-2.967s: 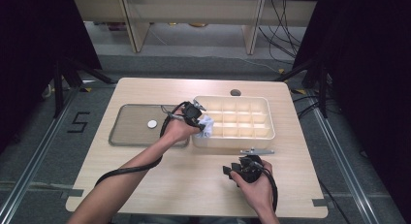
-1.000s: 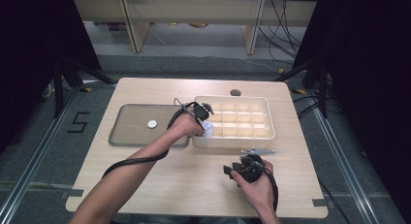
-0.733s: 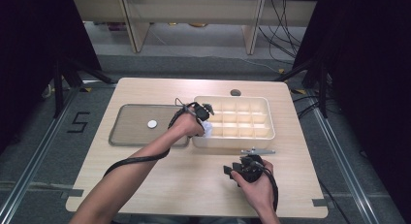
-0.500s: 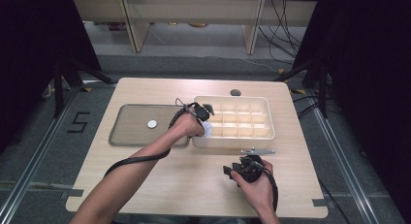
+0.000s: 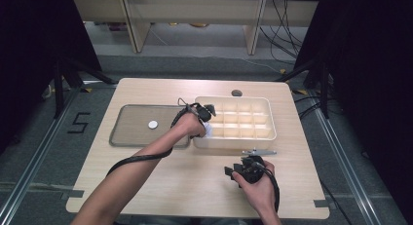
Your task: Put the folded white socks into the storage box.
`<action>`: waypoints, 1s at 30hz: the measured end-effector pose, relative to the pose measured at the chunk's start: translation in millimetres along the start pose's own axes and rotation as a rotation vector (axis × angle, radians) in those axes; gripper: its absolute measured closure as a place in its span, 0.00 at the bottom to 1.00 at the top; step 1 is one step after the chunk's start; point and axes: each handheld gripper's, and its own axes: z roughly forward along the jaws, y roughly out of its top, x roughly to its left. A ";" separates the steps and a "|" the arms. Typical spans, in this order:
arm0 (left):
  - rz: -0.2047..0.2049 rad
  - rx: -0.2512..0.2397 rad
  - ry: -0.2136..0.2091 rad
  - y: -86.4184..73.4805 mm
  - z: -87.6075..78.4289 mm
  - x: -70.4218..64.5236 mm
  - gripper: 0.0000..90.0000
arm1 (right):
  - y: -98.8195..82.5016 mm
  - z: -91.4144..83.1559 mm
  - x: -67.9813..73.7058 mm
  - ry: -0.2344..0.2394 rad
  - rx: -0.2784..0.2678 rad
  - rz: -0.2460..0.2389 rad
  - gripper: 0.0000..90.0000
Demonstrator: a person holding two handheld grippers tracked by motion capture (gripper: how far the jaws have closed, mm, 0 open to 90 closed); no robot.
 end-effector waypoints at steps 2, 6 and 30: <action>0.003 0.004 0.000 0.4 0.5 0.4 0.84 | -0.2 0.4 0.2 -0.005 0.008 -0.004 0.62; 0.002 0.005 -0.004 0.3 0.8 0.8 0.84 | 0.0 -0.3 -0.1 0.000 0.006 -0.004 0.62; -0.091 -0.237 -0.022 0.8 -37.1 7.6 0.61 | 0.2 -3.8 5.6 0.023 -0.025 0.004 0.61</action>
